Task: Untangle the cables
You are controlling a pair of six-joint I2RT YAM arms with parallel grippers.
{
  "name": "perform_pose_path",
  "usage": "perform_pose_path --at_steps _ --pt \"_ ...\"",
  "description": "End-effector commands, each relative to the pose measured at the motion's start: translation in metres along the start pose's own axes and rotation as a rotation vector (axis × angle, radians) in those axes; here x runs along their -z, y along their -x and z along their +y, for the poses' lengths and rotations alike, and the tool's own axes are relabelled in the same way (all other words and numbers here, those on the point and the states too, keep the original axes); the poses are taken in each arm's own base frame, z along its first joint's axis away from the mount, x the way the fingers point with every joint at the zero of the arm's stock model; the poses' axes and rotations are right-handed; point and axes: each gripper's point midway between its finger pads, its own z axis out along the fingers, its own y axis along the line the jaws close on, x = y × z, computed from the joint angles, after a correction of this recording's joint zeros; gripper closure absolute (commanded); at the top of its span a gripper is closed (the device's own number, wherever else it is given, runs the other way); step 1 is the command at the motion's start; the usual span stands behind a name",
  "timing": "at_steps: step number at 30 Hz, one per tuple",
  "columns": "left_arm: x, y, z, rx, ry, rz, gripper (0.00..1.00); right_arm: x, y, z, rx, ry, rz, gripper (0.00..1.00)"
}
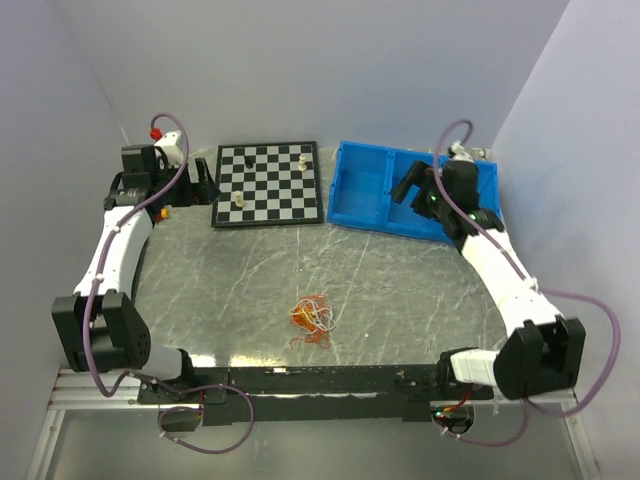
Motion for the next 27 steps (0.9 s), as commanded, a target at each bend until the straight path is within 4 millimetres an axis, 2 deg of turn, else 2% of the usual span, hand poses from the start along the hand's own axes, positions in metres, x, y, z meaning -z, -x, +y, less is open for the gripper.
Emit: perform_pose_path --at_steps 1,2,4,6,8,9,11,13,16,18,20,24,27 --pt "-0.007 0.006 -0.012 -0.017 -0.065 -0.002 0.03 -0.02 0.02 -0.002 0.152 -0.185 -0.045 0.0" --pt "-0.009 0.003 -0.012 -0.024 -0.068 0.004 0.03 -0.03 0.018 -0.004 0.161 -0.204 -0.027 0.0" --pt "-0.014 -0.007 -0.013 -0.042 -0.06 0.026 0.03 -0.047 0.012 -0.008 0.163 -0.23 0.002 0.12" --pt "-0.018 -0.016 -0.019 -0.072 -0.063 0.043 0.03 -0.062 0.007 -0.012 0.177 -0.253 0.013 0.2" --pt "-0.021 -0.024 -0.021 -0.092 -0.064 0.058 0.03 -0.074 0.003 -0.015 0.189 -0.283 0.02 0.21" --pt "-0.024 -0.031 -0.036 -0.122 -0.089 0.072 0.04 -0.081 0.0 -0.015 0.198 -0.287 0.033 0.22" --pt "-0.031 -0.045 -0.048 -0.159 -0.101 0.105 0.03 -0.093 -0.003 -0.014 0.211 -0.294 0.046 0.23" --pt "-0.038 -0.068 -0.063 -0.235 -0.121 0.165 0.03 -0.105 -0.006 -0.012 0.219 -0.3 0.06 0.24" --pt "-0.043 -0.093 -0.075 -0.307 -0.127 0.22 0.03 -0.122 -0.01 -0.008 0.231 -0.309 0.074 0.26" --pt "-0.043 -0.099 -0.079 -0.326 -0.143 0.237 0.03 -0.136 -0.019 -0.012 0.251 -0.342 0.104 0.3" --pt "-0.044 -0.102 -0.079 -0.329 -0.145 0.249 0.03 -0.146 -0.023 -0.016 0.261 -0.372 0.123 0.4" --pt "-0.044 -0.104 -0.077 -0.336 -0.141 0.253 0.03 -0.153 -0.032 -0.021 0.28 -0.419 0.152 0.71" --pt "-0.045 -0.107 -0.076 -0.337 -0.143 0.256 0.03 -0.148 -0.043 -0.026 0.293 -0.438 0.158 0.76"
